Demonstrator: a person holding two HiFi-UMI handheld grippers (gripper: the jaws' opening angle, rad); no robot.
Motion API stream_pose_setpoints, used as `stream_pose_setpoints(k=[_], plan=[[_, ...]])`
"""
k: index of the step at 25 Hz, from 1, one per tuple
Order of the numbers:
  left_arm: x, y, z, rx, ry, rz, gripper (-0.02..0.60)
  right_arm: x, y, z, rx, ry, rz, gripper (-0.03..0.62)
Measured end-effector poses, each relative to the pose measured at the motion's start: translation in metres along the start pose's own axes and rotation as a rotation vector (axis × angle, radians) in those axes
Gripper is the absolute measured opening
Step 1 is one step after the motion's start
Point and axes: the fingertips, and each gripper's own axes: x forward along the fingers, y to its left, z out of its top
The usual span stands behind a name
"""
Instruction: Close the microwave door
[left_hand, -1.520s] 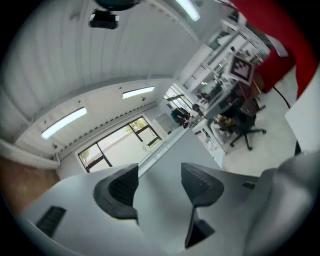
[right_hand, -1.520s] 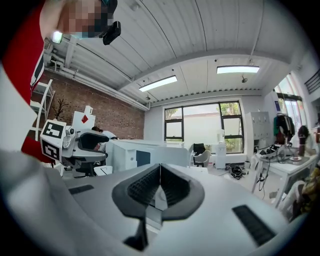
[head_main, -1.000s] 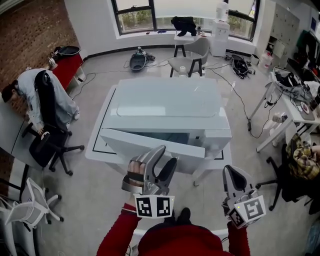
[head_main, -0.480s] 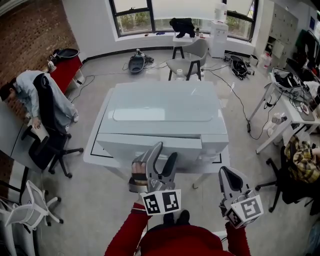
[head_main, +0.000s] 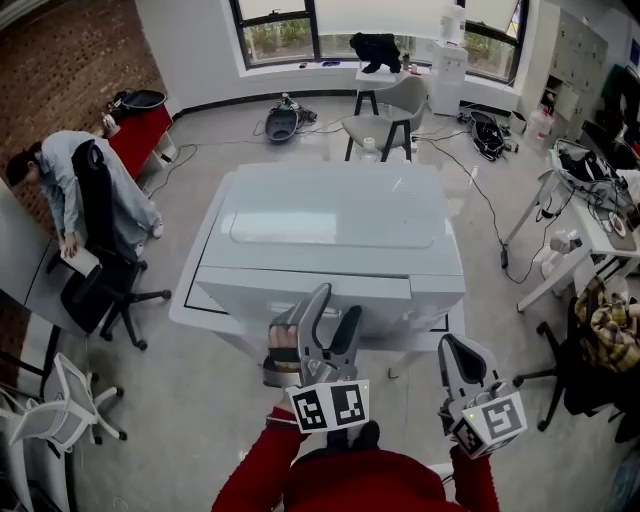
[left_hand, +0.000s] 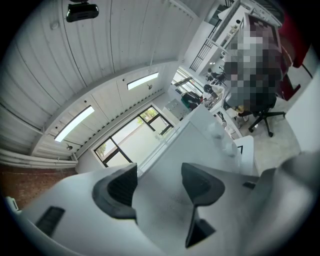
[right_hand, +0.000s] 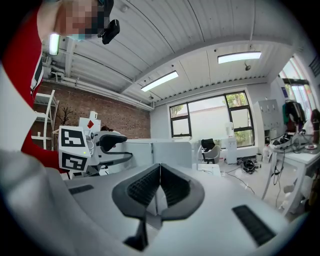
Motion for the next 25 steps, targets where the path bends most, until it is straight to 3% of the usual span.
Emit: stream_pose_setpoints(k=[21, 23, 25], plan=[[0.003, 0.009, 0.003, 0.008, -0.026, 0.011, 0.285, 0.008, 0.007, 0.001, 0.023, 0.009, 0.016, 0.014], [-0.009, 0.017, 0.015, -0.071, -0.075, -0.016, 0.284, 0.006, 0.010, 0.004, 0.018, 0.002, 0.027, 0.014], [-0.022, 0.024, 0.030, -0.238, -0.153, -0.094, 0.280, 0.004, 0.012, 0.008, 0.010, -0.016, 0.043, 0.014]])
